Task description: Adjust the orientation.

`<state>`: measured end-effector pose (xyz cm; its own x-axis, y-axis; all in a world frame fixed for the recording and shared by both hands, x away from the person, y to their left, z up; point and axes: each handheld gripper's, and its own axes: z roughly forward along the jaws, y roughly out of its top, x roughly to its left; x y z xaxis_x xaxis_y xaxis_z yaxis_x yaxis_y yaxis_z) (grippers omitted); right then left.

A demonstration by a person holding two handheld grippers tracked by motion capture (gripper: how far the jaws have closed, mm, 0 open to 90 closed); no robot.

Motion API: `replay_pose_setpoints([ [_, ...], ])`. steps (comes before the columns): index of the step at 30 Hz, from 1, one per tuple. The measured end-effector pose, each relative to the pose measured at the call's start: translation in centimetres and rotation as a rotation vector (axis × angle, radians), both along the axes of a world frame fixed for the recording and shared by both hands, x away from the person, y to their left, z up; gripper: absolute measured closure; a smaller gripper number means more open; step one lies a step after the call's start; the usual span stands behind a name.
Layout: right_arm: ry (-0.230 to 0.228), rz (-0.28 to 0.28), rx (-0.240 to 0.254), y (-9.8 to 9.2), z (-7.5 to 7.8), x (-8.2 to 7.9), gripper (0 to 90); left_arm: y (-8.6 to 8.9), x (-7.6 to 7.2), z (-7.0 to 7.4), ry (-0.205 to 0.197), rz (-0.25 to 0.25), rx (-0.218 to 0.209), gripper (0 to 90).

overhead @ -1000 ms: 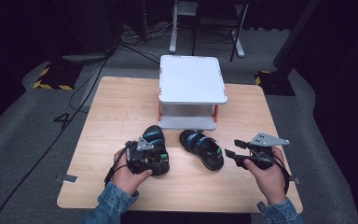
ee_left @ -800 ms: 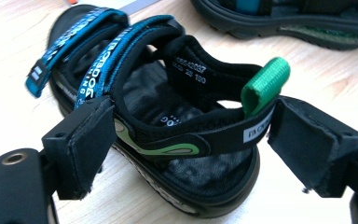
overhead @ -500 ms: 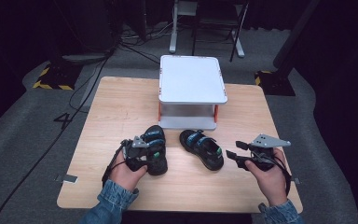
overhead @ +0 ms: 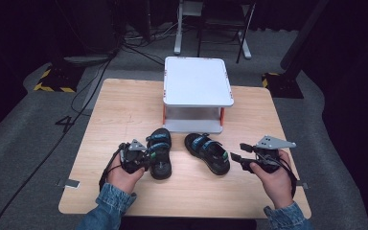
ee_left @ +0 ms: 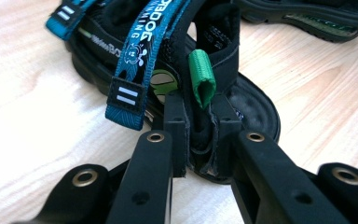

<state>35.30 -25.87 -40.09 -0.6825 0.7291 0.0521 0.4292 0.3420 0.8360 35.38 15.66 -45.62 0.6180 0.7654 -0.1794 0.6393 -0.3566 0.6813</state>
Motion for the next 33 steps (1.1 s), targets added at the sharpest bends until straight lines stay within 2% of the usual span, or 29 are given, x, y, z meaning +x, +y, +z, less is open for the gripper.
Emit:
replay_pose_setpoints([
  [1, 0.0, 0.0, 0.0, 0.0, 0.0, 0.0, 43.6, -0.1, -0.1, 0.2, -0.006, 0.0, 0.004, 81.1],
  [2, 0.001, -0.001, -0.001, -0.1, 0.0, 0.1, 43.6, -0.1, -0.1, 0.5, -0.032, -0.003, 0.016, 81.1],
  [5, 0.001, -0.009, 0.007, -0.4, 0.0, 0.2, 43.8, -0.1, -0.2, 1.5, -0.069, -0.007, -0.02, 81.2],
  [11, -0.002, -0.03, 0.013, -1.0, 0.2, 0.2, 43.8, -0.4, 0.6, 2.9, -0.084, -0.032, -0.078, 81.0],
  [14, -0.002, -0.041, 0.01, -1.4, 0.1, -0.1, 43.7, -0.9, 1.3, 3.3, -0.089, -0.051, -0.082, 81.0],
  [17, 0.004, -0.065, 0.011, -2.1, 0.0, -0.6, 43.7, -1.6, 2.4, 3.8, -0.101, -0.07, -0.093, 80.9],
  [21, -0.001, -0.092, 0.013, -2.9, 0.1, -1.3, 43.7, -2.7, 4.4, 4.4, -0.137, -0.085, -0.103, 80.8],
  [25, 0.002, -0.118, 0.014, -3.8, 0.0, -1.9, 43.7, -3.8, 6.4, 4.6, -0.155, -0.096, -0.098, 80.8],
  [29, 0.005, -0.141, 0.014, -4.6, -0.1, -2.3, 43.7, -4.7, 8.4, 4.3, -0.159, -0.111, -0.101, 80.5],
  [33, 0.008, -0.158, 0.014, -5.2, -0.3, -2.8, 43.7, -5.2, 10.8, 3.5, -0.19, -0.111, -0.098, 79.8],
])
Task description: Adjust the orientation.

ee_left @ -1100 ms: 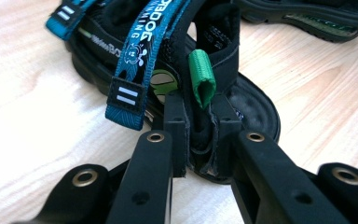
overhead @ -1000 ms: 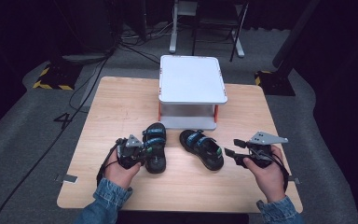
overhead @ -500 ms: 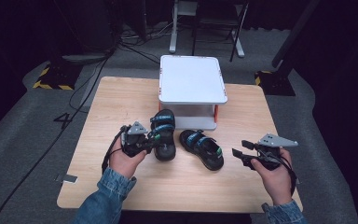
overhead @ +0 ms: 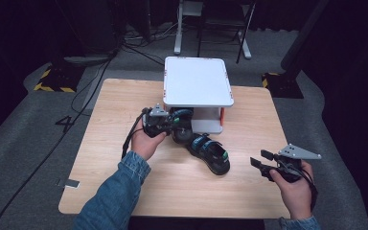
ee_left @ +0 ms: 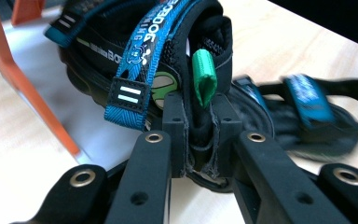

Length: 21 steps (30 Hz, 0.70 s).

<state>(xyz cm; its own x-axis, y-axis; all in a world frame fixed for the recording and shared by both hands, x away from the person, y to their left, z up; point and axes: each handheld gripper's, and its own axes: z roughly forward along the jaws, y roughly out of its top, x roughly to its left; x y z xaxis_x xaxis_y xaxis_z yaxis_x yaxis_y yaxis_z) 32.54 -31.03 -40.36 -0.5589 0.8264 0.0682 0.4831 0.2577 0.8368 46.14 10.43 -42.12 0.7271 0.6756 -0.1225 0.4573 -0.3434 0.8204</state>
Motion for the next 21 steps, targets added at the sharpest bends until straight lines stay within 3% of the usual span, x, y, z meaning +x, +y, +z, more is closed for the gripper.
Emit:
replay_pose_setpoints([
  [4, -0.002, -0.009, 0.002, -0.2, 0.0, -0.2, 43.7, -0.5, 1.8, -0.7, -0.013, 0.022, 0.027, 79.8],
  [11, 0.01, 0.003, 0.0, 0.2, -0.2, 0.2, 43.7, -1.0, 4.0, -1.9, -0.003, 0.039, 0.007, 79.8],
  [16, 0.016, 0.013, -0.004, 0.4, -0.5, 0.4, 43.6, -1.1, 5.1, -2.5, -0.013, 0.045, 0.018, 79.3],
  [21, 0.022, 0.017, -0.006, 0.4, -0.7, 0.5, 43.5, -0.7, 5.9, -3.1, -0.022, 0.091, 0.034, 78.8],
])
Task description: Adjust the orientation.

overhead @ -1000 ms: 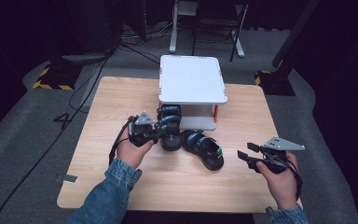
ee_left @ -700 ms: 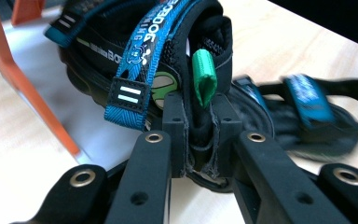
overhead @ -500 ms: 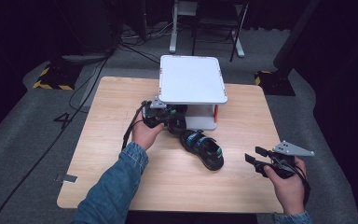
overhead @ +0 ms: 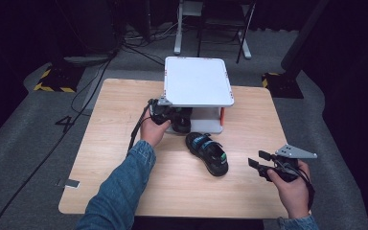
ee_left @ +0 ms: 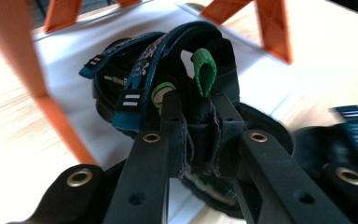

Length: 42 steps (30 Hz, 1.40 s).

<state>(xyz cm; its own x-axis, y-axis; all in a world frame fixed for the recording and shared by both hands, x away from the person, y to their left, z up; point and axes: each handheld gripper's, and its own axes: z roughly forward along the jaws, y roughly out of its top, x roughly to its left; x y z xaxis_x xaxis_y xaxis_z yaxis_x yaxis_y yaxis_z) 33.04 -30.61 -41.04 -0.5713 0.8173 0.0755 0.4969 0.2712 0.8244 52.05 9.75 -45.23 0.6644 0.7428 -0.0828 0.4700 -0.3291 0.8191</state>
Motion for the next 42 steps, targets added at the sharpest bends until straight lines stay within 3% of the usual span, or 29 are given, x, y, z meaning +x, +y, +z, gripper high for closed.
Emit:
replay_pose_setpoints([
  [2, 0.002, 0.0, 0.0, 0.1, -0.1, 0.0, 43.5, 0.2, 0.0, -0.1, -0.021, 0.016, 0.011, 77.4],
  [5, 0.006, 0.004, -0.003, 0.3, -0.1, 0.0, 43.4, 0.1, -0.3, -0.1, 0.006, 0.018, -0.014, 70.5],
  [7, 0.007, 0.005, -0.003, 0.4, -0.1, 0.0, 43.3, 0.1, -0.5, -0.1, 0.022, 0.033, -0.032, 58.7],
  [9, 0.005, 0.007, -0.002, 0.5, -0.1, -0.1, 43.2, 0.1, -0.7, -0.3, 0.015, 0.04, -0.078, 40.4],
  [10, 0.006, 0.008, -0.002, 0.5, 0.0, -0.1, 43.2, 0.1, -0.8, -0.3, 0.012, 0.039, -0.08, 36.4],
  [13, 0.002, 0.012, -0.005, 0.7, 0.0, 0.0, 43.1, 0.2, -1.8, 0.0, -0.01, 0.047, -0.07, 35.4],
  [16, 0.001, 0.016, -0.003, 0.8, 0.1, 0.1, 43.0, 0.5, -3.5, 0.7, -0.053, 0.08, -0.048, 35.3],
  [21, 0.003, 0.024, -0.004, 1.0, 0.0, 0.4, 42.9, 1.1, -6.9, 2.2, -0.106, 0.091, -0.042, 35.0],
  [25, 0.007, 0.026, -0.005, 1.2, -0.1, 0.5, 42.9, 1.2, -9.3, 2.2, -0.042, 0.066, -0.037, 42.7],
  [27, 0.013, 0.026, -0.004, 1.3, -0.1, 0.4, 42.9, 1.0, -10.0, 1.5, -0.008, 0.049, -0.021, 54.5],
  [30, 0.007, 0.032, -0.007, 1.3, 0.0, 0.4, 42.9, 0.3, -10.2, 0.4, 0.046, 0.01, 0.012, 64.1],
  [34, 0.004, 0.029, -0.006, 1.3, 0.0, 0.4, 42.9, -0.6, -9.6, -1.0, 0.08, -0.017, 0.022, 70.2],
  [39, 0.013, 0.026, -0.007, 1.2, -0.2, 0.4, 42.8, -1.4, -8.2, -2.6, 0.077, -0.012, 0.012, 71.9],
  [42, 0.016, 0.019, -0.01, 1.0, -0.3, 0.3, 42.9, -1.9, -7.3, -3.1, 0.021, -0.001, -0.011, 67.8],
])
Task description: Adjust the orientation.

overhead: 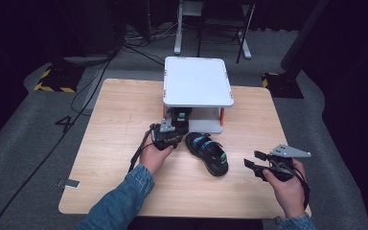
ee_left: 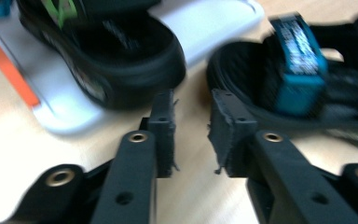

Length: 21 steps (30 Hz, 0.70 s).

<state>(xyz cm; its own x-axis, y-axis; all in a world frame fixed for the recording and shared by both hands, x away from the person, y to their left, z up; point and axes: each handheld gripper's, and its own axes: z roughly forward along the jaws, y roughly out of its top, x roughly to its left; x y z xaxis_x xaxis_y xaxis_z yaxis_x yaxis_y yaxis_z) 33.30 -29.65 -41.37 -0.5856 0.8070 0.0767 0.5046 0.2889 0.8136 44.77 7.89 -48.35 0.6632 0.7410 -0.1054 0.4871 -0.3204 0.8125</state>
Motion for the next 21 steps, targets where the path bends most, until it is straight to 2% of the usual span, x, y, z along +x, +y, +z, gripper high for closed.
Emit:
replay_pose_setpoints([
  [2, 0.001, -0.006, -0.001, -0.2, -0.1, -0.2, 42.9, -0.3, 0.7, -0.2, -0.024, 0.007, 0.005, 66.1],
  [4, 0.002, -0.014, -0.003, -0.3, -0.1, -0.4, 42.9, -0.3, 1.2, -0.2, -0.011, 0.016, -0.014, 71.8],
  [6, 0.003, -0.022, -0.005, -0.6, -0.2, -0.6, 42.8, -0.6, 2.0, -0.3, -0.003, 0.016, -0.022, 71.8],
  [9, 0.005, -0.035, -0.006, -1.0, -0.3, -0.9, 42.9, -1.1, 3.1, -0.6, -0.01, 0.042, -0.015, 70.0],
  [12, 0.009, -0.049, -0.006, -1.4, -0.4, -1.3, 42.9, -1.3, 4.2, -0.8, -0.018, 0.065, -0.031, 67.7],
  [14, 0.008, -0.059, -0.008, -1.6, -0.4, -1.5, 42.9, -1.6, 4.7, -0.8, -0.024, 0.062, -0.045, 64.9],
  [17, 0.013, -0.071, -0.009, -2.0, -0.6, -1.6, 42.9, -1.8, 4.8, -0.8, -0.037, 0.053, -0.033, 61.7],
  [19, 0.011, -0.072, -0.008, -2.1, -0.6, -1.6, 42.9, -1.7, 4.3, -0.5, -0.051, 0.055, -0.02, 53.6],
  [20, 0.008, -0.072, -0.008, -2.0, -0.5, -1.6, 42.9, -1.7, 4.0, -0.3, -0.044, 0.054, -0.038, 53.3],
  [21, 0.009, -0.074, -0.006, -2.0, -0.4, -1.6, 42.8, -1.6, 3.6, 0.0, -0.043, 0.052, -0.035, 52.4],
])
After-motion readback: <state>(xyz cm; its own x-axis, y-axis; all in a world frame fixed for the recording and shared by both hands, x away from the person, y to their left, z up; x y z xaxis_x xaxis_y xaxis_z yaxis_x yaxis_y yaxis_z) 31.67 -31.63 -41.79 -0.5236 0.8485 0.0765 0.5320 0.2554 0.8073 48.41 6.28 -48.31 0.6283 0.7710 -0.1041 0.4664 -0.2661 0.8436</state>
